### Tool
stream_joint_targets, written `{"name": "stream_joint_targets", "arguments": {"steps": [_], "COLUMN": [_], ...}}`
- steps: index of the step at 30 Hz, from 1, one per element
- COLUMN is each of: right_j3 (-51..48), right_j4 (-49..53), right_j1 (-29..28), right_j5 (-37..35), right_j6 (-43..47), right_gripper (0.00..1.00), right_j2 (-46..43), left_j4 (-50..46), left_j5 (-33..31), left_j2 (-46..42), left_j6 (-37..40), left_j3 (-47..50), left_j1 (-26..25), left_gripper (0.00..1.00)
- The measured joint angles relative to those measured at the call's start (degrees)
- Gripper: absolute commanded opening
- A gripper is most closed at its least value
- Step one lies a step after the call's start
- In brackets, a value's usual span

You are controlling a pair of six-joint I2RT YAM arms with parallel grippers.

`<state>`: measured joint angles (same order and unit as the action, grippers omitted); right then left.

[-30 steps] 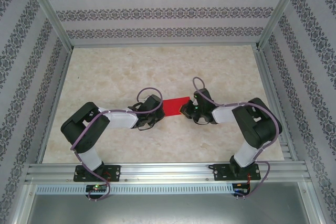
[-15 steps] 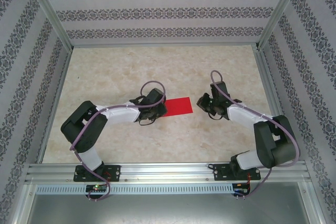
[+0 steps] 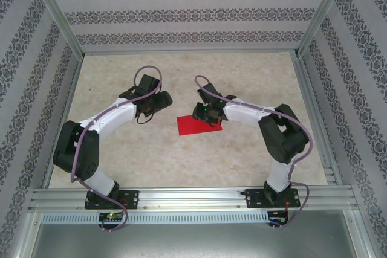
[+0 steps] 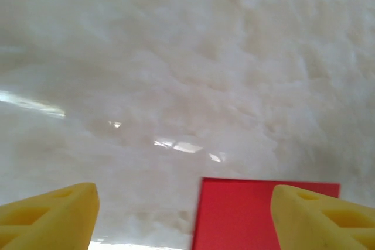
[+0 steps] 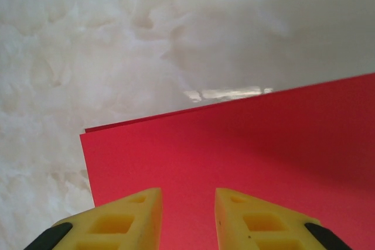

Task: Fold a paper plane with a square sheet of paper (pick it up from the middle)
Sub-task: Rotate the square sheet of paper at the center of the table.

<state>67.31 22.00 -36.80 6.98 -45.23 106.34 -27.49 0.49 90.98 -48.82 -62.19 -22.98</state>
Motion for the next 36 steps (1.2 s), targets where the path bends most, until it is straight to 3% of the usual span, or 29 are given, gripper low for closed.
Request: {"name": "stream_joint_targets", "arguments": {"steps": [9,21,29,36], "right_j3": [14.82,19.65,7.19,-2.4], "right_j4": [4.98,12.85,16.7,13.14], "right_j1": [-4.72,-8.57,-9.75,-0.92], "right_j5": [0.55,3.91,8.44,2.49], "right_j6": [1.27,9.42,17.88,8.81], "right_gripper": [0.29,0.27,0.3,0.36], "right_j2": [10.99,15.93,6.36,-6.19], "left_j4": [-4.04,-4.13,-4.13,-4.09], "left_j5": [-1.88,-3.52,-3.32,0.81], "left_j2": [-4.15,-4.48,-4.15,-2.67], "left_j6": [5.09,6.38,6.38,7.96], "left_j3": [3.72,4.44,4.81,5.31], "left_j1": [6.25,9.86,10.6,10.6], "left_gripper": [1.0,1.0,1.0,1.0]}}
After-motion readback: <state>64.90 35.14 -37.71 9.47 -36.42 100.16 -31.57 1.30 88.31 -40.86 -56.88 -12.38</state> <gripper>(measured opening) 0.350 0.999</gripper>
